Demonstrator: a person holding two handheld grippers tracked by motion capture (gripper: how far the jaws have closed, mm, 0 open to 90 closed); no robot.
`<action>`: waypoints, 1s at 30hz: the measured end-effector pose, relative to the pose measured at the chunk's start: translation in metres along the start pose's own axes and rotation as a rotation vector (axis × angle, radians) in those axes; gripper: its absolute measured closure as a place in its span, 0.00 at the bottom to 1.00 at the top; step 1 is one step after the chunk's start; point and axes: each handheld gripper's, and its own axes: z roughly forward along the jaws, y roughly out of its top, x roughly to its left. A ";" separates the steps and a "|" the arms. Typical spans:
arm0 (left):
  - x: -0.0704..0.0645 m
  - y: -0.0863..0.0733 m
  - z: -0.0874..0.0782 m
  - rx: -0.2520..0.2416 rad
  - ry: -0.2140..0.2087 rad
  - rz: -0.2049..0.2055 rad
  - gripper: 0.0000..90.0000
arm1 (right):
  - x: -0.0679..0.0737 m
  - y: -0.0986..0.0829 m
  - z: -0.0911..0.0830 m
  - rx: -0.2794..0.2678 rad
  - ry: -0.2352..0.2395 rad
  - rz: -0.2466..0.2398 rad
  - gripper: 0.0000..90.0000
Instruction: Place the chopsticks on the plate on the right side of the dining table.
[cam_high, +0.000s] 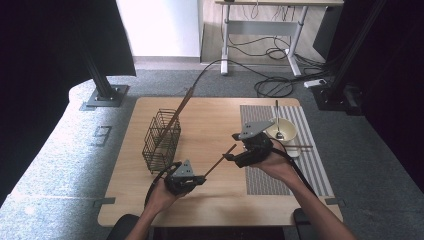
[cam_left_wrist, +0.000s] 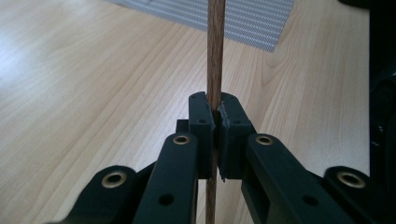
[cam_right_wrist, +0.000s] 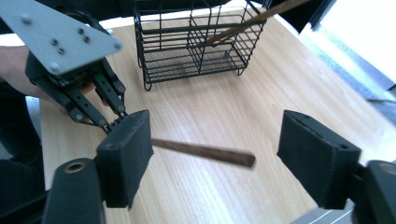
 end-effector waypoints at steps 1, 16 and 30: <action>0.000 0.000 0.001 0.006 -0.001 -0.001 0.95 | 0.003 0.002 0.000 0.001 -0.003 -0.011 0.23; 0.000 0.000 0.001 0.008 -0.010 -0.020 0.95 | 0.023 0.001 0.041 0.028 0.147 0.000 0.15; 0.002 0.000 -0.005 -0.022 -0.003 -0.009 0.95 | -0.005 -0.036 0.054 0.073 0.120 0.107 0.16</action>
